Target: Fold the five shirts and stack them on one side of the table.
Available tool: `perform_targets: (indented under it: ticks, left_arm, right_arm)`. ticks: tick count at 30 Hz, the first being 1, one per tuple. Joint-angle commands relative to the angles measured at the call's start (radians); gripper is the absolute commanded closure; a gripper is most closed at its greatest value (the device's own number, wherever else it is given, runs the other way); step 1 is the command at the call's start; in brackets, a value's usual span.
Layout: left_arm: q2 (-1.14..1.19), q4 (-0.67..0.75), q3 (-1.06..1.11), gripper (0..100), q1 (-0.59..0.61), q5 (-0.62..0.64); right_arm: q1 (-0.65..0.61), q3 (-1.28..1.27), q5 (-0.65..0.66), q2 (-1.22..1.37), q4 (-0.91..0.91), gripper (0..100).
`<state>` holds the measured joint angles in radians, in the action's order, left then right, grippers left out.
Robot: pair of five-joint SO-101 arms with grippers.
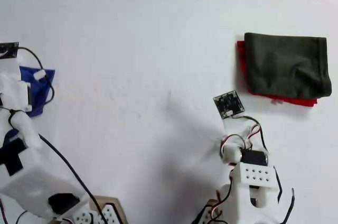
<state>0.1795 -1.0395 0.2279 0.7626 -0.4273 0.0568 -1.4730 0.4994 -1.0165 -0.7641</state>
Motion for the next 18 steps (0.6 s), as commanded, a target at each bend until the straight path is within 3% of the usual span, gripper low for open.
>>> perform_targets:
  ticks: [1, 8, 14, 18]
  left_arm:
    - [-0.166, -0.115, -0.056, 97, -0.068, -0.005]
    - [-0.511, -0.253, -0.085, 97, -0.31, 0.028]
    - [-0.727, -0.23, -0.087, 97, -0.588, 0.043]
    - [-0.812, -0.141, -0.088, 97, -0.7, 0.132]
  right_arm:
    - [-0.004, 0.003, -0.006, -0.022, 0.012, 97.8]
    - [-0.004, 0.003, -0.006, -0.022, 0.012, 97.8]
    - [-0.004, 0.003, -0.006, -0.022, 0.012, 97.8]
    - [-0.002, 0.003, -0.006, -0.022, 0.012, 97.8]
